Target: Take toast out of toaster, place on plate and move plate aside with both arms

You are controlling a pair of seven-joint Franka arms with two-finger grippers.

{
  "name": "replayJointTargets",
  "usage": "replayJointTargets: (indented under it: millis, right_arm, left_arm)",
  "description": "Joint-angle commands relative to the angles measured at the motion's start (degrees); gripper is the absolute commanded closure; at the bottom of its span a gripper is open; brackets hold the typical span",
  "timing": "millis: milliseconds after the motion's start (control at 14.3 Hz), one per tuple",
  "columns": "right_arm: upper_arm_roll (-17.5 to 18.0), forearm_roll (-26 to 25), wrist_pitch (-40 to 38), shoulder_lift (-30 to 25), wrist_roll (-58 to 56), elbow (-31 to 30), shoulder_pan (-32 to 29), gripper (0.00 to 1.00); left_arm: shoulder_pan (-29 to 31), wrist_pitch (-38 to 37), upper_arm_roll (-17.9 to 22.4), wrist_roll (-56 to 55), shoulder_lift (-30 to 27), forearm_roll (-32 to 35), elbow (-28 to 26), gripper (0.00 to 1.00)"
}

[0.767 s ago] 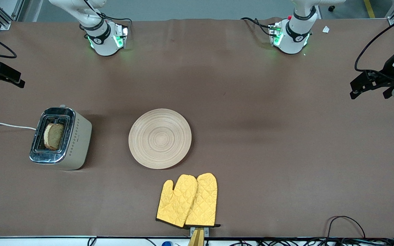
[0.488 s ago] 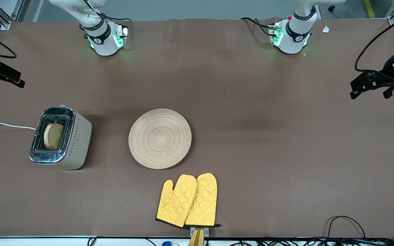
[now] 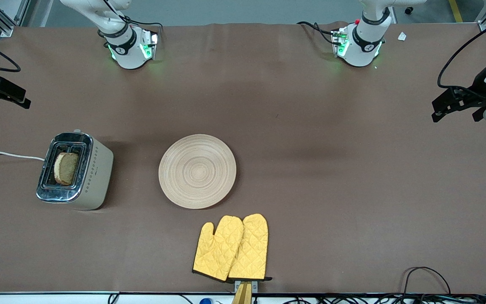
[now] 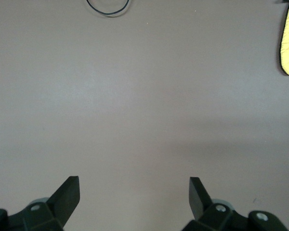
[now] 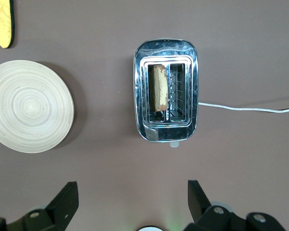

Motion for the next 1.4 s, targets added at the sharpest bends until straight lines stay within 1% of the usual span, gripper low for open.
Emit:
replayJointTargets:
  millis: [0,279,419,488,628,767,907,1047,1326]
  right_arm:
    - [0.38,0.99,0.17,-1.47,-0.81,-1.46,-0.87,0.00]
    - [0.47,1.08,1.13,-1.21,-0.38,-1.63,-0.60,0.00]
    - [0.65,0.91,2.88,0.45,-0.20,-3.20,1.32,0.00]
    - [0.74,0.91,5.76,1.77,-0.20,-5.13,1.33,0.00]
    - [0.65,0.91,14.80,1.87,-0.29,-13.11,0.89,0.00]
    - [0.47,0.47,20.79,3.35,-0.72,-17.44,0.46,0.00]
    - [0.47,0.29,24.15,5.99,-1.08,-18.59,-0.69,0.00]
    - [0.47,-0.93,27.39,8.88,-1.51,-18.77,-1.48,0.00]
    - [0.39,-1.29,32.41,12.58,-4.85,-18.77,-3.41,0.00]
  left_arm:
    - [-0.22,-1.11,0.10,-0.19,0.81,0.61,1.52,0.00]
    - [-0.13,-1.11,0.02,-0.19,0.81,0.61,1.44,0.00]
    - [-0.13,-1.11,0.10,-0.45,0.72,0.61,1.35,0.00]
    - [-0.13,-1.11,0.10,-0.45,0.81,0.61,1.35,0.00]
    - [-0.04,-1.46,0.10,-0.80,0.72,0.52,1.09,0.00]
    - [-0.04,-1.55,0.10,-1.07,0.72,0.61,1.08,0.00]
    - [-0.04,-1.37,0.10,-0.90,0.81,0.70,1.17,0.00]
    - [-0.31,-1.37,0.10,-0.11,0.81,1.22,1.17,0.00]
    - [-0.92,-1.46,0.02,0.16,1.86,1.49,1.70,0.00]
